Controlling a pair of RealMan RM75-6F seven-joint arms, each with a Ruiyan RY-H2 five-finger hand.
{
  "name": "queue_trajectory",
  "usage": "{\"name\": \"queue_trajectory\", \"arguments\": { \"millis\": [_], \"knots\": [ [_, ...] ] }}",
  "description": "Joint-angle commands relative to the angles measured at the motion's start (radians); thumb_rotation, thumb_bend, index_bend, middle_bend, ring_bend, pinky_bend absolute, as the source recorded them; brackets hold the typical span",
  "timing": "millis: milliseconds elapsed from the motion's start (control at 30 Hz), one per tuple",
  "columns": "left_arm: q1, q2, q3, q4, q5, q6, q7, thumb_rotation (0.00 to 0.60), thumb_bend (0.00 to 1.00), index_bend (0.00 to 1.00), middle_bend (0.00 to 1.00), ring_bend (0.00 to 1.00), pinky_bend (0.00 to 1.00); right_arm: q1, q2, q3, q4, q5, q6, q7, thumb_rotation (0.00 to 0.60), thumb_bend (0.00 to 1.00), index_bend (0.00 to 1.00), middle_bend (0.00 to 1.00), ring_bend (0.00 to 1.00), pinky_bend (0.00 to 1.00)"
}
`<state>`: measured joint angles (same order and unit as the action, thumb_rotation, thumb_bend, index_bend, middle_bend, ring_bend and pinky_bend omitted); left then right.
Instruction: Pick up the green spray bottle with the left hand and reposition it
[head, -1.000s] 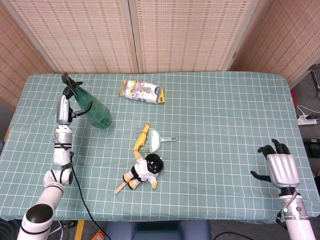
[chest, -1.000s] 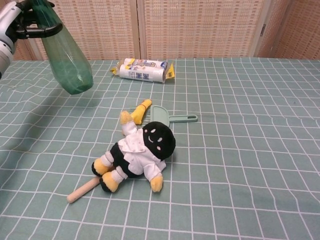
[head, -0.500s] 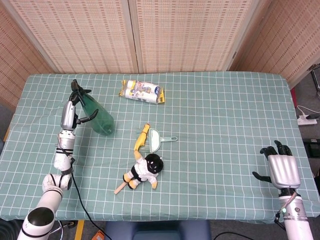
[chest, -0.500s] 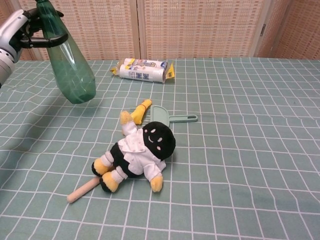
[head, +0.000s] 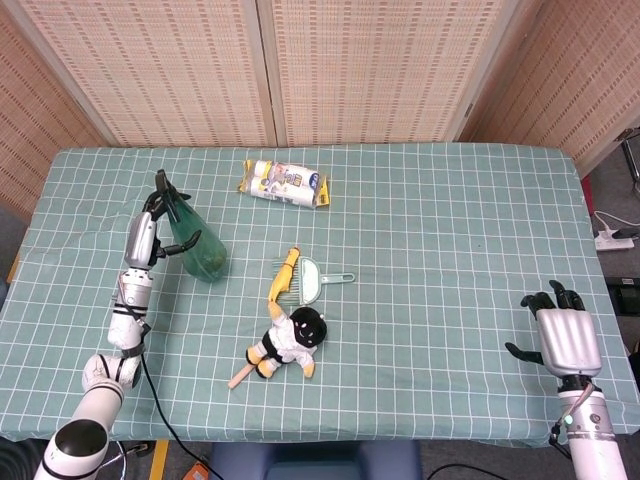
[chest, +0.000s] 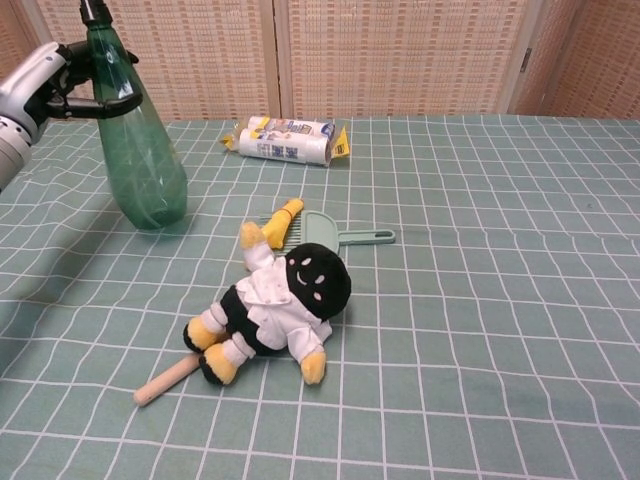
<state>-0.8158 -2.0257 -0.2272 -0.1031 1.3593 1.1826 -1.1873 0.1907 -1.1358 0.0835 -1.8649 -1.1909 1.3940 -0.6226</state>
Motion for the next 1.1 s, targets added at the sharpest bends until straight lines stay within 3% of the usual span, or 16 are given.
{"name": "queue_trajectory", "arguments": {
  "millis": [33,300,467,567,1100],
  "knots": [
    [0.010,0.002,0.010,-0.002,0.007,-0.001,-0.016,0.600,0.28,0.32,0.57,0.29,0.08,0.000,-0.003,-0.001,-0.002,0.002,0.005,-0.009,0.600,0.00,0.36,0.32,0.11,0.20],
    [0.026,0.005,0.024,-0.005,0.016,-0.006,-0.063,0.600,0.24,0.27,0.48,0.23,0.06,0.003,-0.008,-0.001,-0.008,0.013,0.013,-0.033,0.600,0.00,0.36,0.32,0.11,0.21],
    [0.028,0.011,0.024,-0.005,0.015,-0.002,-0.087,0.600,0.22,0.06,0.38,0.18,0.05,0.005,-0.010,0.000,-0.009,0.017,0.016,-0.038,0.600,0.00,0.36,0.32,0.11,0.21],
    [0.033,0.018,0.028,-0.007,0.016,0.003,-0.105,0.600,0.21,0.00,0.34,0.16,0.05,0.006,-0.011,-0.001,-0.009,0.018,0.016,-0.038,0.600,0.00,0.36,0.33,0.11,0.21],
    [0.058,0.050,0.039,-0.020,0.025,0.044,-0.184,0.600,0.20,0.00,0.34,0.16,0.05,0.010,-0.014,-0.004,-0.003,0.008,0.017,-0.027,0.600,0.00,0.36,0.33,0.11,0.21]
  ]
}}
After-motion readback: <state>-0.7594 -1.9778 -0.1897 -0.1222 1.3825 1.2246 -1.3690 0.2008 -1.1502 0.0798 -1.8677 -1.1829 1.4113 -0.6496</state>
